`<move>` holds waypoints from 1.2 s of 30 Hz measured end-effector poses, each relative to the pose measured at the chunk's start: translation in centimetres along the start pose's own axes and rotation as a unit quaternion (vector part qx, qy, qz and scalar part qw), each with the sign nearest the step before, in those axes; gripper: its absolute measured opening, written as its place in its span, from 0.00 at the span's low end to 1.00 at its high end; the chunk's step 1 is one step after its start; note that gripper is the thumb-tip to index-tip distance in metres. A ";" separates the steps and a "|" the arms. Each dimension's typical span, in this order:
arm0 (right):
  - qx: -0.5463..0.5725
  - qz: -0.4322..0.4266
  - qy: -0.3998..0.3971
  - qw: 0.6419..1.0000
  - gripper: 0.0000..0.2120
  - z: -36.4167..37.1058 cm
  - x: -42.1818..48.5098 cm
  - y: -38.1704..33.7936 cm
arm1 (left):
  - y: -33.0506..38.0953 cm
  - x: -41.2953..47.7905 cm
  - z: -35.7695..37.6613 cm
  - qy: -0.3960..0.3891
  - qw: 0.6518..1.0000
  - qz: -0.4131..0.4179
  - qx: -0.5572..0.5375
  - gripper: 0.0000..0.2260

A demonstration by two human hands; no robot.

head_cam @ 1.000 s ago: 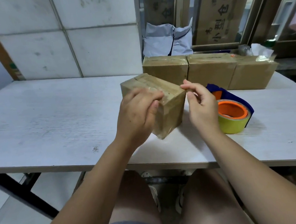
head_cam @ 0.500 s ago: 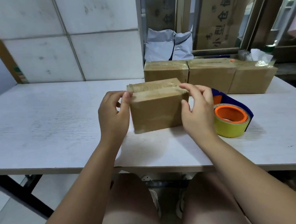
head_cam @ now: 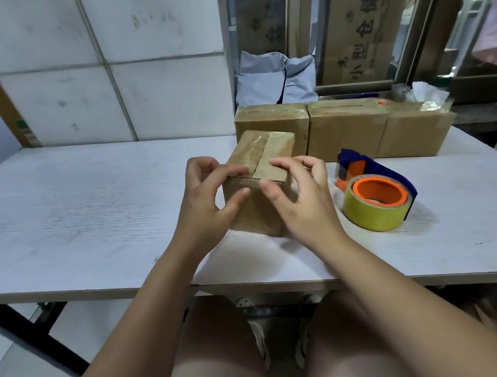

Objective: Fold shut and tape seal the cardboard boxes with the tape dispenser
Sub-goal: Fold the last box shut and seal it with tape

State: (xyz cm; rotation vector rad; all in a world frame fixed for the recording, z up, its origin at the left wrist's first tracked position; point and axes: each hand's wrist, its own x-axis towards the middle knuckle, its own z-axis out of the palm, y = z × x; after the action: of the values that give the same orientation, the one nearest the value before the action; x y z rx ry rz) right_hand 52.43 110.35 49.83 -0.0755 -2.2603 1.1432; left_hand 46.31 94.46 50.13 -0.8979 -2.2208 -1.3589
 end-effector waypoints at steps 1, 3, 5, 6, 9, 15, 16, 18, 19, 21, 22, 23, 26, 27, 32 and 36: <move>-0.013 -0.006 0.004 1.000 0.21 0.0 0.0 0.1 | 0.2 0.0 0.1 0.000 1.000 0.008 -0.001 0.11; -0.017 -0.017 0.021 0.999 0.17 -0.1 0.0 0.3 | 0.5 0.2 0.5 0.001 1.000 0.020 0.002 0.09; 0.015 -0.023 0.048 0.998 0.15 -0.7 0.3 0.5 | 0.8 0.3 1.0 0.016 0.999 0.032 0.038 0.09; 0.023 -0.019 0.068 0.997 0.14 -1.4 0.6 0.8 | 0.9 0.4 1.3 0.026 0.997 0.037 0.062 0.10; -0.069 0.015 0.130 0.989 0.10 -4.9 2.0 1.9 | 1.3 0.6 2.4 0.044 0.992 0.051 0.109 0.10; -0.361 0.188 0.008 0.913 0.28 -10.5 4.5 3.8 | 2.0 1.2 3.6 0.085 0.974 0.117 0.175 0.13; -0.376 0.210 -0.018 0.902 0.29 -10.8 4.8 4.3 | 1.9 1.2 3.7 0.079 0.969 0.135 0.194 0.14; -0.382 0.240 -0.062 0.890 0.27 -11.1 5.2 5.3 | 1.5 1.1 4.0 0.056 0.957 0.162 0.232 0.19; -0.379 0.250 -0.082 0.887 0.26 -11.1 5.3 5.8 | 1.5 1.1 4.0 0.048 0.958 0.161 0.232 0.21; -0.367 0.262 -0.109 0.886 0.24 -11.1 5.3 6.7 | 2.1 1.1 3.9 0.047 0.976 0.122 0.176 0.20; -0.357 0.266 -0.112 0.888 0.22 -11.1 5.2 7.0 | 2.6 1.2 3.7 0.048 0.987 0.085 0.127 0.15; -0.349 0.265 -0.110 0.892 0.21 -11.1 5.2 7.2 | 3.1 1.6 3.5 0.042 0.995 0.044 0.079 0.10; -0.334 0.260 -0.100 0.900 0.19 -11.2 5.4 7.8 | 3.7 2.4 3.3 -0.017 0.999 -0.045 -0.023 0.10; -0.337 0.264 -0.103 0.898 0.19 -11.3 5.5 7.9 | 3.8 2.5 3.4 -0.032 0.997 -0.050 -0.040 0.10; -0.358 0.291 -0.117 0.879 0.11 -11.8 5.6 8.4 | 3.3 2.5 3.7 -0.028 0.999 -0.007 -0.037 0.09; -0.336 0.283 -0.111 0.892 0.09 -12.0 5.4 8.0 | 2.4 2.9 3.9 -0.034 0.998 0.046 0.017 0.08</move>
State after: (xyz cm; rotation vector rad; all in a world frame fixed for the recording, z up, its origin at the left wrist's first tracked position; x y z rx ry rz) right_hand 52.77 125.61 51.86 -0.9756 -2.8436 0.5686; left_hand 45.90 99.59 51.65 -1.0344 -2.2167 -1.2640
